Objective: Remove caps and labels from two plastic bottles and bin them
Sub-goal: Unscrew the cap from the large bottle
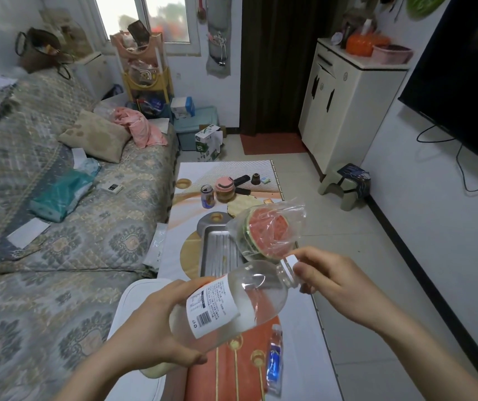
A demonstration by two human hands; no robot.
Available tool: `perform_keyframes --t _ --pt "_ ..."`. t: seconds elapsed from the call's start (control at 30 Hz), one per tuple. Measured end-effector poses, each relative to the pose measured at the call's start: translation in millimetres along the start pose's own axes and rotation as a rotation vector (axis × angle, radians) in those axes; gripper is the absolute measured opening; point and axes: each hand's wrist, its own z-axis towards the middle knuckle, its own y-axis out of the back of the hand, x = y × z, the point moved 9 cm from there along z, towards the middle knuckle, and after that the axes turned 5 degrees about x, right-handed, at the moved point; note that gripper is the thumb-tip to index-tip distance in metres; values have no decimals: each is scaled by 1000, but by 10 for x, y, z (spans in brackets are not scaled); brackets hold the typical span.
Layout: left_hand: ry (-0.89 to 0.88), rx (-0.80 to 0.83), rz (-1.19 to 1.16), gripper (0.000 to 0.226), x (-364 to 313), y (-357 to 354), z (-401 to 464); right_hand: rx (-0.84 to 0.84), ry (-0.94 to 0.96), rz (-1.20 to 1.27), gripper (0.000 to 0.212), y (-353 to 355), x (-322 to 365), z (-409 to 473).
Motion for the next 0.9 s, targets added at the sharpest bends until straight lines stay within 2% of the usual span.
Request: perform_keyframes --t 0.07,0.23,0.3,0.4,0.6,0.77,0.9 --pt "2 -1 15 104 8 4 -3 44 22 11 20 -21 2 -12" --pt "15 13 31 105 12 -10 -2 86 14 21 51 -7 -52 -48" --pt "12 19 31 105 -2 -31 3 63 -9 46 57 18 -67 -51" --pt "2 23 59 104 -27 -52 10 -5 -23 22 49 89 -29 -44" --pt "-3 41 44 102 1 -74 12 19 3 38 22 70 -26 -42" --pt "6 44 -53 102 86 -153 26 -11 -1 94 37 163 -171 -110" --pt "31 33 -90 100 190 -381 126 -94 -72 -34 39 193 -494 -133"
